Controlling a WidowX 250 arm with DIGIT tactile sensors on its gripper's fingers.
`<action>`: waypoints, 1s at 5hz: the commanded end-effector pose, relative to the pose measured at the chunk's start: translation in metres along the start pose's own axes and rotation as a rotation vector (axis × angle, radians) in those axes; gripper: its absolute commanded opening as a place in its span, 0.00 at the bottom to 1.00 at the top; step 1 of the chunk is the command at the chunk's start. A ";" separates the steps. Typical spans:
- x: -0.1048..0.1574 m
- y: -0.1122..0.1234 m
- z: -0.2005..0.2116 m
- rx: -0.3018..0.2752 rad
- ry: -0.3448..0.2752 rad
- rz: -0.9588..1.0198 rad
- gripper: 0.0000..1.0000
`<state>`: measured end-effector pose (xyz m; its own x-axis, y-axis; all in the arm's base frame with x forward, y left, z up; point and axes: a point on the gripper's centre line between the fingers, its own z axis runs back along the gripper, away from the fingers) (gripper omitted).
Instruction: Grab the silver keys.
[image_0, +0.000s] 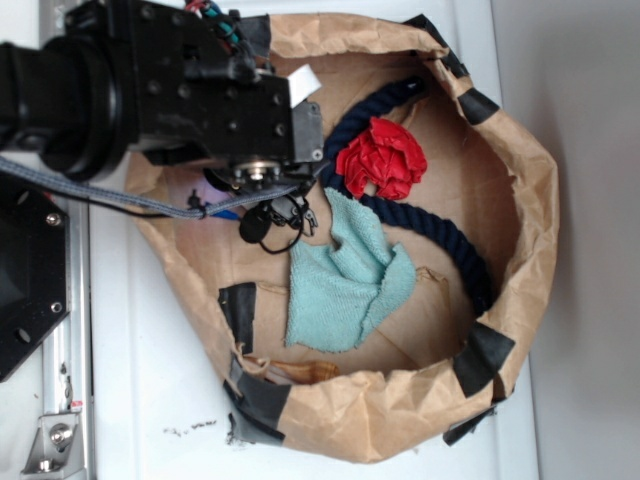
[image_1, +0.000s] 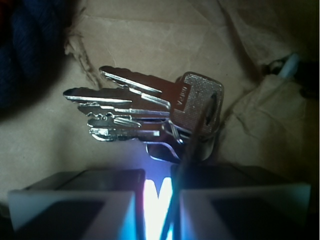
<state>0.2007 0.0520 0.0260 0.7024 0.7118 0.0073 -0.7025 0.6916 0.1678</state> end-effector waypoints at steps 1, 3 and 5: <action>0.005 0.016 0.006 -0.017 -0.023 0.022 0.00; 0.011 0.011 0.018 -0.038 -0.043 -0.008 0.00; 0.010 -0.011 0.102 -0.240 -0.251 -0.356 0.00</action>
<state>0.2243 0.0328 0.1098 0.8941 0.4130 0.1735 -0.4182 0.9083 -0.0072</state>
